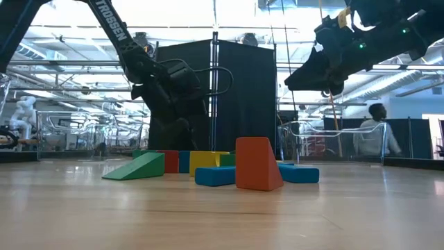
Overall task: Sort blocks by size
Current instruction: Put the blue rectangular block into the top right transparent bin
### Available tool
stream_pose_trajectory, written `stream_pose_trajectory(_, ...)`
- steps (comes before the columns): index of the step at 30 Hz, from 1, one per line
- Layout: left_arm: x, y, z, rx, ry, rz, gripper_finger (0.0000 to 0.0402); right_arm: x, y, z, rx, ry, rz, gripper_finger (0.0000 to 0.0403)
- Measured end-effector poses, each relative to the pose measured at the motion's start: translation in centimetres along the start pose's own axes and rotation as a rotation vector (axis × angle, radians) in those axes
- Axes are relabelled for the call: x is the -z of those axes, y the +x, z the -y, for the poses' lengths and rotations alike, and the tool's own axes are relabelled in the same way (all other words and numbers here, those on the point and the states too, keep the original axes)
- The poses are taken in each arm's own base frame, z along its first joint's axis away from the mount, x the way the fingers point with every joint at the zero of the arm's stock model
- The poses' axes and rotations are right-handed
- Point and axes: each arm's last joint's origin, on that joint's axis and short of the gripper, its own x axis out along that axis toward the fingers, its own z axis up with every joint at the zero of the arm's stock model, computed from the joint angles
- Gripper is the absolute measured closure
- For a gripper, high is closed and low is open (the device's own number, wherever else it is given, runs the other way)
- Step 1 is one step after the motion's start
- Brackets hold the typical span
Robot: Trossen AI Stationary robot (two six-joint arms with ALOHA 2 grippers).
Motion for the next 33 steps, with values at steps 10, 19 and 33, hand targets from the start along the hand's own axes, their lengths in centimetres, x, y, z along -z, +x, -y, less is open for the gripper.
stream_pose_trajectory(10,-1.6,-2.3,0.1,-0.023,-0.077,0.087,0.0290,-0.1,0.0,0.0,0.004,0.076,0.006,0.0252)
stream_pose_trajectory(19,-4.5,-5.1,2.7,-0.045,0.082,0.242,0.0292,0.1,0.1,-0.1,-0.105,0.402,-0.057,0.0252)
stream_pose_trajectory(33,-7.6,-6.5,10.7,-0.251,0.515,0.369,0.0293,0.0,0.0,-0.4,-0.179,0.599,-0.100,0.0252)
